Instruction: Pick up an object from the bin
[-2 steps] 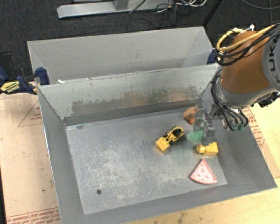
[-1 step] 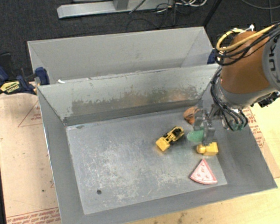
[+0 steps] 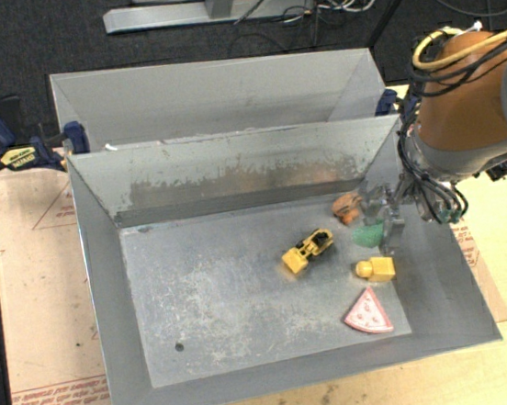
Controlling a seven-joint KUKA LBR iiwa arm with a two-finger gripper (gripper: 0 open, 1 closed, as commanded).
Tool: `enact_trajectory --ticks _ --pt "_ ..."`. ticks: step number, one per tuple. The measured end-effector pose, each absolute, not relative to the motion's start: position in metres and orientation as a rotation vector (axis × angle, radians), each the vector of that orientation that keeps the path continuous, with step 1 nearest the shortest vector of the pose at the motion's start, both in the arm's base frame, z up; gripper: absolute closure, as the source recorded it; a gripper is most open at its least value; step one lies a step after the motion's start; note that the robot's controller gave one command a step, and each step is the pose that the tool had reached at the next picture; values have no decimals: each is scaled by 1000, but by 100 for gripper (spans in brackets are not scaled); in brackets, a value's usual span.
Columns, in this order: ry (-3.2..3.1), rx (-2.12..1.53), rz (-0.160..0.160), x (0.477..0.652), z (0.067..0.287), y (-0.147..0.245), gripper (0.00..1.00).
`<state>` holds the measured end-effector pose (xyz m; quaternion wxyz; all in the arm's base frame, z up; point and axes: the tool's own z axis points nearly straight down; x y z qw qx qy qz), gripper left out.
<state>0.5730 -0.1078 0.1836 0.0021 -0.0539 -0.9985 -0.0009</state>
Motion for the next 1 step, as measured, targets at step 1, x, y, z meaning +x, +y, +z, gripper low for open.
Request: enact_trajectory --ticks 1 --pt "-3140 -144 0 588 246 -115 100"
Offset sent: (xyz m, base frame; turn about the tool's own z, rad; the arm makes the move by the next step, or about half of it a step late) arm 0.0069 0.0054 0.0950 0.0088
